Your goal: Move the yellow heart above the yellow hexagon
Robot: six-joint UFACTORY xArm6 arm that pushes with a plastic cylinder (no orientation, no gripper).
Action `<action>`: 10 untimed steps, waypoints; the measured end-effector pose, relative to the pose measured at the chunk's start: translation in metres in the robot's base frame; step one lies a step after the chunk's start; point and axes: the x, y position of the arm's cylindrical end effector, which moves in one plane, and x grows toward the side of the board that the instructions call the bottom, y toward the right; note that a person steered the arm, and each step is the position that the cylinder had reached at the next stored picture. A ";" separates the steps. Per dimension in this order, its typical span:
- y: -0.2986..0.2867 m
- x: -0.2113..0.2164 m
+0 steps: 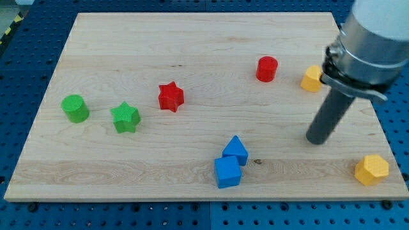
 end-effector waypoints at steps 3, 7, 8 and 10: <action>0.060 -0.097; 0.051 -0.176; 0.027 -0.159; 0.012 -0.134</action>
